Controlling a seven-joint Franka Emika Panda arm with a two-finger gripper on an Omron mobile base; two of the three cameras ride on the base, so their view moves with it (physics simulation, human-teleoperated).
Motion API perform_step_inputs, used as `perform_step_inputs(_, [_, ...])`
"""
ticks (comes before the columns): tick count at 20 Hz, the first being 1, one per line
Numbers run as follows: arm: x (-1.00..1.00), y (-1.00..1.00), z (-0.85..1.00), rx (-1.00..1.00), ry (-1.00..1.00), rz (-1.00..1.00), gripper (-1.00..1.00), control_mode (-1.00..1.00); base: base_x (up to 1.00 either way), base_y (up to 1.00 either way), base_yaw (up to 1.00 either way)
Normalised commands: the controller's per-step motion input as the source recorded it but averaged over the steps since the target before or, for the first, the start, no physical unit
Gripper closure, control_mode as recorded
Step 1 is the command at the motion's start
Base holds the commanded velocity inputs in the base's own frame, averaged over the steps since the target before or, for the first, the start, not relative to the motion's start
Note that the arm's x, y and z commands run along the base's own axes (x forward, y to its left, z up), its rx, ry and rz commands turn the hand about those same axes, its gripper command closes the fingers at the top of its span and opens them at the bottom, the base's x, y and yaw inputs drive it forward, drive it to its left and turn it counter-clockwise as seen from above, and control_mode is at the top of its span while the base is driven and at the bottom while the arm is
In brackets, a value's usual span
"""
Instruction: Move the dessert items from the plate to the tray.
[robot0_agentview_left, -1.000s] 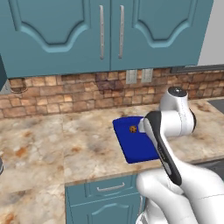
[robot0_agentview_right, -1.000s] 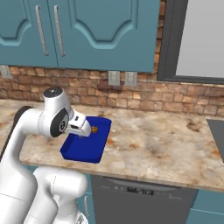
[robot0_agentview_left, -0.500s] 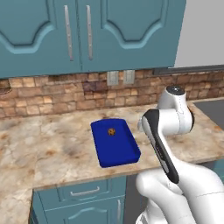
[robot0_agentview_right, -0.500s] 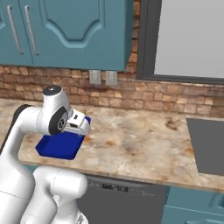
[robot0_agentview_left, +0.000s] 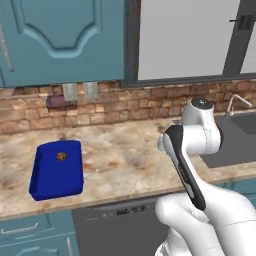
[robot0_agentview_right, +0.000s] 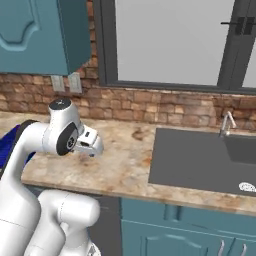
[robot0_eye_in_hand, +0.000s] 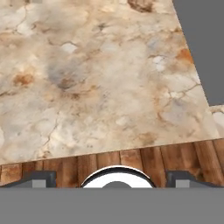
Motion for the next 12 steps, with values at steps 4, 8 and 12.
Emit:
perform_step_inputs(4, [0.0, 0.0, 0.0, 0.0, 0.0, 0.0, -1.0, 1.0, -0.07, -1.0, 0.0])
perform_step_inputs(8, [0.0, 0.0, 0.0, 0.0, 0.0, 0.0, -1.0, 1.0, 0.0, -1.0, 0.0])
perform_step_inputs(12, [0.0, 0.0, 0.0, 0.0, 0.0, 0.0, -1.0, 1.0, 0.0, -0.97, 0.0])
